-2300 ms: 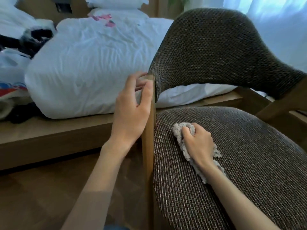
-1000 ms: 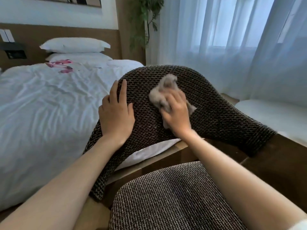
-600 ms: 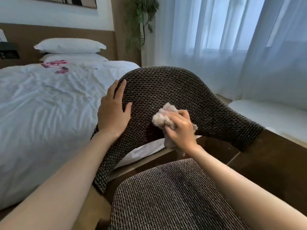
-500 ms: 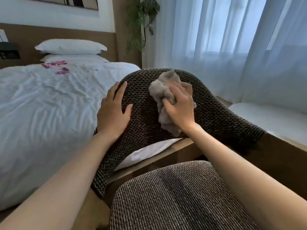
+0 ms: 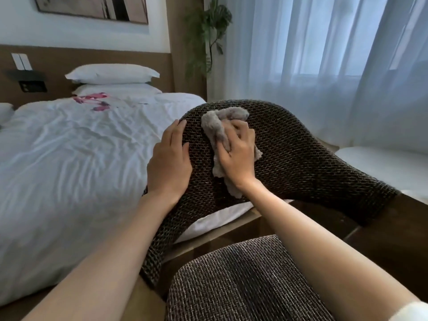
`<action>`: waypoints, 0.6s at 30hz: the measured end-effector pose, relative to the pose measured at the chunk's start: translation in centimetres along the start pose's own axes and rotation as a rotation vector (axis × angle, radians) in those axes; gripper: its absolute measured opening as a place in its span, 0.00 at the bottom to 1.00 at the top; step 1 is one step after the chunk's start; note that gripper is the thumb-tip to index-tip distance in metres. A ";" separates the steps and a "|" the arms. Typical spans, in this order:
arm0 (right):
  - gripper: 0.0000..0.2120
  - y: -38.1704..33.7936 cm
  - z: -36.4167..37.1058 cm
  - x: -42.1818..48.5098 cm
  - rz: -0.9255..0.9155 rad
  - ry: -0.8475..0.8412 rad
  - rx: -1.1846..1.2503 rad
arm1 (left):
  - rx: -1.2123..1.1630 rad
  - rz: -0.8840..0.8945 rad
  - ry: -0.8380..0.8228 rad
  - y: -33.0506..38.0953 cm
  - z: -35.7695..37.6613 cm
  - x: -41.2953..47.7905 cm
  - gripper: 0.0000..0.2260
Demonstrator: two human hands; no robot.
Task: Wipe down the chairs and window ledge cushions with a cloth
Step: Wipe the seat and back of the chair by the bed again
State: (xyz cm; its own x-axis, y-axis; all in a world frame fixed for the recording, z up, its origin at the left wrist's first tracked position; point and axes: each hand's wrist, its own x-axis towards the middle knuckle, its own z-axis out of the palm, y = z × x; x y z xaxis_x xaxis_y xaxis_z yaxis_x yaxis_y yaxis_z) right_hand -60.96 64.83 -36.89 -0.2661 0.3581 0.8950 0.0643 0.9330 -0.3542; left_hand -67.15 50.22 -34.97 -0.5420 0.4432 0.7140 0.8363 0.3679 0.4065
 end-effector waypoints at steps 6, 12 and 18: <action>0.17 2.4 -1.0 -11.1 0.047 -0.333 -0.073 | -0.059 0.024 -0.035 -0.5 -0.4 0.0 0.23; 0.12 1.0 -3.8 -10.1 0.010 -0.387 -0.059 | -0.067 0.014 -0.053 -0.4 -0.7 0.0 0.23; 0.15 -3.3 -2.2 3.3 -0.042 -0.071 0.027 | -0.107 0.005 -0.013 -0.8 -0.5 0.0 0.22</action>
State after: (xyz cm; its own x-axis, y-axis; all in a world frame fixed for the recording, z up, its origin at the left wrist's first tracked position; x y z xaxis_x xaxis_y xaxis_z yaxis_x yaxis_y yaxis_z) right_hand -59.98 63.03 -32.14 -0.3360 0.3146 0.8877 0.0258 0.9453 -0.3253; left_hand -67.77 49.52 -34.98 -0.5385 0.4554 0.7089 0.8425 0.2764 0.4624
